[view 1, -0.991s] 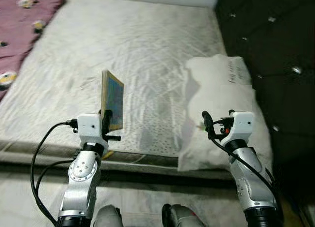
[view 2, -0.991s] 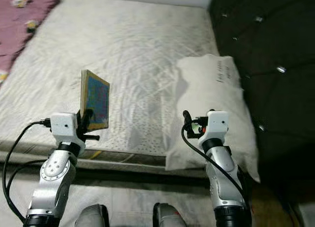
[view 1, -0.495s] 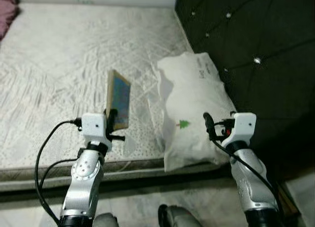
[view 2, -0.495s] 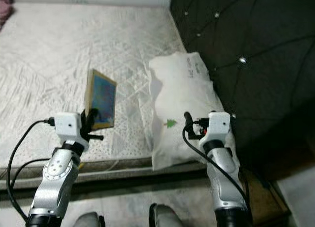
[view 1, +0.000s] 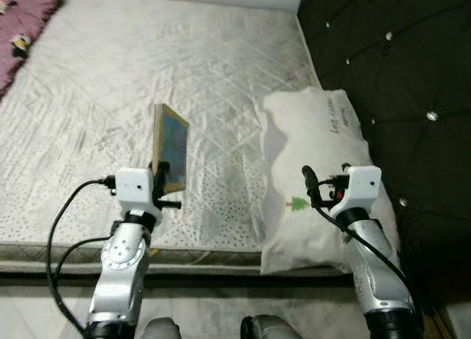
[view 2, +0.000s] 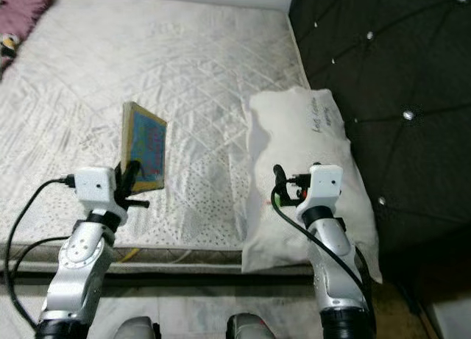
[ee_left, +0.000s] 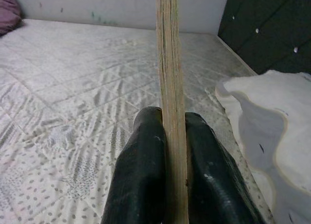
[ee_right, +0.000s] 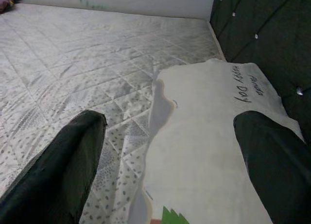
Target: Clean up the room
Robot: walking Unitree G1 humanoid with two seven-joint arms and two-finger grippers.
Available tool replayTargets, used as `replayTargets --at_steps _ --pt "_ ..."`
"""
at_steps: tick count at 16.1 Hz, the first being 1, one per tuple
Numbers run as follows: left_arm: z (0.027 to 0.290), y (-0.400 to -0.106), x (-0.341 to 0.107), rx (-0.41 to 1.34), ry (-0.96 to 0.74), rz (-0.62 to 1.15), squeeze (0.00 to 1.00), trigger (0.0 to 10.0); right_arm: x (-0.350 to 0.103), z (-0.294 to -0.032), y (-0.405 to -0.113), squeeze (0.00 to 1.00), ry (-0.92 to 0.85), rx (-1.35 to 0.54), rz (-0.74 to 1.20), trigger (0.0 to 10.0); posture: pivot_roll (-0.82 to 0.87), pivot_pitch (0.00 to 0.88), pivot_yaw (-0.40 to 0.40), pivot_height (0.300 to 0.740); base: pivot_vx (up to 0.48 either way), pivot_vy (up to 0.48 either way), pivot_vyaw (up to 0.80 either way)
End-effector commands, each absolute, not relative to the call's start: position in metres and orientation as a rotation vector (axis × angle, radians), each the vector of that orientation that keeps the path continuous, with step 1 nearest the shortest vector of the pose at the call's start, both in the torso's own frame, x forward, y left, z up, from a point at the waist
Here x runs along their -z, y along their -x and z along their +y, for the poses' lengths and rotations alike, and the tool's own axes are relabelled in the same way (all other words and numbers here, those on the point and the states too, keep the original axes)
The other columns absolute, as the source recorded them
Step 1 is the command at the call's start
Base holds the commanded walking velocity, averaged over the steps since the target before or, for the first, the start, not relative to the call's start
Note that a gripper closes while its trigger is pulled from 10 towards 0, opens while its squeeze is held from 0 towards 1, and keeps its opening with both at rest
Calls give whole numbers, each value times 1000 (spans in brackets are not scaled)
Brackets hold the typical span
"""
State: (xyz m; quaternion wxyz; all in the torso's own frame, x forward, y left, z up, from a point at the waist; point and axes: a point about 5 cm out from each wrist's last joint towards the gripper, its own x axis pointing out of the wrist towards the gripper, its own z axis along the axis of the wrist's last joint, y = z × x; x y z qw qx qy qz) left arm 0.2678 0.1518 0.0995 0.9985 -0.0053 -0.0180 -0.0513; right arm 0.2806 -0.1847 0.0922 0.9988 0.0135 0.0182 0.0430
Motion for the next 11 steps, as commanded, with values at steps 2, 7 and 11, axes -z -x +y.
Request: replayTargets --at_steps 2,7,11 --pt "149 -268 -109 114 9 -86 0 10000 -88 -188 -279 0 -28 -70 52 10000 -12 130 -56 740 262 0 0" --pt "149 -268 -108 116 6 -81 0 10000 -88 -190 -279 0 -27 -63 56 10000 -15 133 -58 740 252 0 -141" --pt "149 -268 -108 106 12 -84 0 10000 -89 -191 -279 0 -26 -62 53 10000 -16 134 -58 740 253 0 -313"
